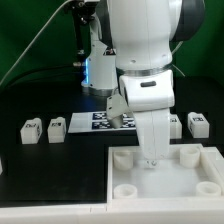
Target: Assemble one leg
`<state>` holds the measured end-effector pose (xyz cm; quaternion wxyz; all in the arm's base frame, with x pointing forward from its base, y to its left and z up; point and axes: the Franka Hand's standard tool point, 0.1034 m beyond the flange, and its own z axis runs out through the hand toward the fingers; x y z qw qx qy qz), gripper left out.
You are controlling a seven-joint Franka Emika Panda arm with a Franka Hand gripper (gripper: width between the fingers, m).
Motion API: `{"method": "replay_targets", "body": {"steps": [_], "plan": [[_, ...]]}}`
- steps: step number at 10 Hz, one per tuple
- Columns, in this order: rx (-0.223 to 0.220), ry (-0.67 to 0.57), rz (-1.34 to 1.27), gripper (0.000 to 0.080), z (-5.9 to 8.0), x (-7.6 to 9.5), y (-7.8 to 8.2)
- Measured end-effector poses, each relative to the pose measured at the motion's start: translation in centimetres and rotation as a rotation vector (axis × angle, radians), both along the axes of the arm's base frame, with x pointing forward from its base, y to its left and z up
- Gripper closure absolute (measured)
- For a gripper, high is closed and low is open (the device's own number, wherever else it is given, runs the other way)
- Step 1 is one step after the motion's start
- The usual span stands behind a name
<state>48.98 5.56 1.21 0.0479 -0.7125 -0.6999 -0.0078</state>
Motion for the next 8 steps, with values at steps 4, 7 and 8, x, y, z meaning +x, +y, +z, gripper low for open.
{"method": "replay_targets", "body": {"steps": [4,7,8], "plan": [[0.000,0.000,-0.001,0.0150,0.0,0.0,0.0],[-0.005,-0.004,-0.052,0.0150,0.6,0.0,0.0],[-0.016,-0.012,-0.138,0.0150,1.9,-0.3,0.4]]}}
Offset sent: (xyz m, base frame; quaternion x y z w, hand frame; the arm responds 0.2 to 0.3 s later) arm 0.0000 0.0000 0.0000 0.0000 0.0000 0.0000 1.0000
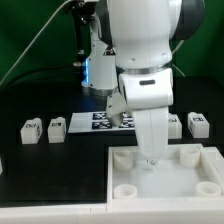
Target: Assemble one leg
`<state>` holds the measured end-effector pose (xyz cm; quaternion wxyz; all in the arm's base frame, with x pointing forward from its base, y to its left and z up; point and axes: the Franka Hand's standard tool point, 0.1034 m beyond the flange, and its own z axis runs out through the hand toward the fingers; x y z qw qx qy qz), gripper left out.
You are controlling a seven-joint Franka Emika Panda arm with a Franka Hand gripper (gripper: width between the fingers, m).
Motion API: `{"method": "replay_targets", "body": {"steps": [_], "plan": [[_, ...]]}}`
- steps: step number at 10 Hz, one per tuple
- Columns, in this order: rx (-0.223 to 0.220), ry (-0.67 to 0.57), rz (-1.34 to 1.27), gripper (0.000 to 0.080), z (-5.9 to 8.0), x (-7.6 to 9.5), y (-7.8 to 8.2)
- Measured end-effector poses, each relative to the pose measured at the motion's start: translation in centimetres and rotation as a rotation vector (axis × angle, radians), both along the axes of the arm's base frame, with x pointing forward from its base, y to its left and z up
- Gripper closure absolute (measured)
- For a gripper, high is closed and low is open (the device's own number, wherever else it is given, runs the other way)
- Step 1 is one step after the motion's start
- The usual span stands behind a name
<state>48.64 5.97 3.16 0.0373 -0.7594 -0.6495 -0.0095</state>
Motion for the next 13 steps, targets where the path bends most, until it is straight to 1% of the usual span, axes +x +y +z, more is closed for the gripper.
{"method": "replay_targets", "body": {"steps": [1,2,3,4,5,6,7,9,10,11,13], "plan": [[-0.011,-0.005,-0.067,0.0150,1.4,-0.8,0.9],[-0.017,0.001,-0.193,0.0150,2.2,-1.9,2.1],[-0.022,0.012,-0.342,0.0150,2.7,-2.9,3.3],[-0.023,0.012,-0.490,0.0150,3.4,-3.3,5.3],[-0.021,0.015,-0.596,0.0150,3.9,-3.8,7.4],[-0.022,0.028,-0.728,0.0150,3.8,-4.2,8.5],[-0.017,0.034,-0.824,0.0150,3.9,-4.2,8.8],[-0.016,0.051,-0.975,0.0150,3.9,-4.2,8.9],[-0.017,0.081,-1.165,0.0150,3.6,-4.6,9.4],[-0.027,0.118,-1.310,0.0150,2.9,-5.4,10.4],[-0.026,0.123,-1.349,0.0150,2.5,-6.5,11.7]]}}
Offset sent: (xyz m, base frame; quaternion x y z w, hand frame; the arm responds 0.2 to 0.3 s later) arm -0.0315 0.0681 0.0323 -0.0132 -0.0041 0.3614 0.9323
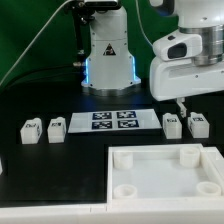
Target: Assemble one leg
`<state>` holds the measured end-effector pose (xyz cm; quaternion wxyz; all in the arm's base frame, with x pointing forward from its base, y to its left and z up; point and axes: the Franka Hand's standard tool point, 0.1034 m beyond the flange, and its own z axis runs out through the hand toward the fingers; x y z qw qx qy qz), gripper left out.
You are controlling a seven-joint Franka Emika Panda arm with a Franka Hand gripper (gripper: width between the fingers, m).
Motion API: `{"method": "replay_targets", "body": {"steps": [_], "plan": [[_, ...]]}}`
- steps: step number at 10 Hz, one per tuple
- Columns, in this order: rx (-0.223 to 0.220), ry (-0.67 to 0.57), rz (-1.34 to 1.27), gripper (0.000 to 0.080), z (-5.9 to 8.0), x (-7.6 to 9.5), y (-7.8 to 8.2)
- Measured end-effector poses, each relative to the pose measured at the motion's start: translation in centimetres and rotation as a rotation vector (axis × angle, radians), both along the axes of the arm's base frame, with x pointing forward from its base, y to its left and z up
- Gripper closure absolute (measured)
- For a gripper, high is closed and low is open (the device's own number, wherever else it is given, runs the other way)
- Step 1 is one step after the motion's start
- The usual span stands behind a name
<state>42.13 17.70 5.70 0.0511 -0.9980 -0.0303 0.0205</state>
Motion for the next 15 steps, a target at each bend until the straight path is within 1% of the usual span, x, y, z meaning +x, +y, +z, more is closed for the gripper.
{"method": "replay_targets", "body": {"steps": [1,2,3,4,5,6,7,8,9,10,12,13,15], "plan": [[-0.008,0.033,0.020,0.0150,0.0,-0.2,-0.2],[-0.006,0.026,0.019,0.0150,0.0,0.0,-0.2],[-0.011,0.044,0.024,0.0150,-0.1,-0.2,-0.3],[-0.037,0.185,0.028,0.0150,0.0,-1.2,-0.6],[-0.042,0.277,0.007,0.0150,0.1,-1.0,0.0],[-0.057,0.404,0.015,0.0150,0.0,-1.6,0.3],[-0.066,0.511,0.025,0.0150,-0.2,-1.6,0.6],[-0.064,0.555,0.026,0.0150,-0.7,-1.2,0.8],[-0.078,0.665,0.037,0.0150,-0.8,-1.9,0.2],[-0.081,0.729,0.041,0.0150,-1.0,-1.8,0.2],[-0.079,0.730,0.040,0.0150,-1.3,-1.5,0.3],[-0.082,0.742,0.034,0.0150,-1.8,-1.9,0.3],[-0.083,0.768,0.033,0.0150,-3.5,-2.9,0.4]]}}
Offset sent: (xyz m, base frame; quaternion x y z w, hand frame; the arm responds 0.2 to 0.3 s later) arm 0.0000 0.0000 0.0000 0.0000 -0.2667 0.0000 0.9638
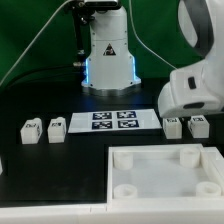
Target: Assemble one leg
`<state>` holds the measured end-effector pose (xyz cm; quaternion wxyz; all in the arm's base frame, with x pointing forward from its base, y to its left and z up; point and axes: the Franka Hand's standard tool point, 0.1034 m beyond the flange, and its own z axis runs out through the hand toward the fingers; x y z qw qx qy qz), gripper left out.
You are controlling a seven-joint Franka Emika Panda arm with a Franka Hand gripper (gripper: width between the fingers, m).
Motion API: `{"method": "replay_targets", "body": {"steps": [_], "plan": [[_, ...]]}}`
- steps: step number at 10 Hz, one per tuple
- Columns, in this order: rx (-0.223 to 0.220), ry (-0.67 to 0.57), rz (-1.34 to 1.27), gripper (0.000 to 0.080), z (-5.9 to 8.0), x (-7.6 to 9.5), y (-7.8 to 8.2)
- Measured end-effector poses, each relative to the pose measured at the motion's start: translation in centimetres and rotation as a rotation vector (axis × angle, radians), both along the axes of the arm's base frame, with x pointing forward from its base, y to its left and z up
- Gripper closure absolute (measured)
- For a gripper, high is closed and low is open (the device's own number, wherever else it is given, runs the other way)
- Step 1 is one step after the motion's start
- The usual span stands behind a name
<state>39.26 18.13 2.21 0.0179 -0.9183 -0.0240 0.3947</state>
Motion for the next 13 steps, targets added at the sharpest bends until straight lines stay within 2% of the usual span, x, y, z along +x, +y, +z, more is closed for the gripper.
{"method": "replay_targets", "body": {"steps": [3,5,6,7,8,9,10,13], "plan": [[-0.001,0.021,0.004,0.0150,-1.12,-0.79,0.18],[0.000,0.021,0.004,0.0150,-1.18,-0.81,0.18],[0.000,0.021,0.004,0.0186,-1.18,-0.81,0.18],[0.000,0.021,0.005,0.0186,-1.18,-0.81,0.18],[0.000,0.021,0.005,0.0369,-1.18,-0.81,0.18],[0.000,0.021,0.005,0.0369,-1.18,-0.81,0.18],[0.000,0.021,0.005,0.0511,-1.17,-0.81,0.18],[0.000,0.021,0.005,0.0509,-1.17,-0.81,0.18]]}}
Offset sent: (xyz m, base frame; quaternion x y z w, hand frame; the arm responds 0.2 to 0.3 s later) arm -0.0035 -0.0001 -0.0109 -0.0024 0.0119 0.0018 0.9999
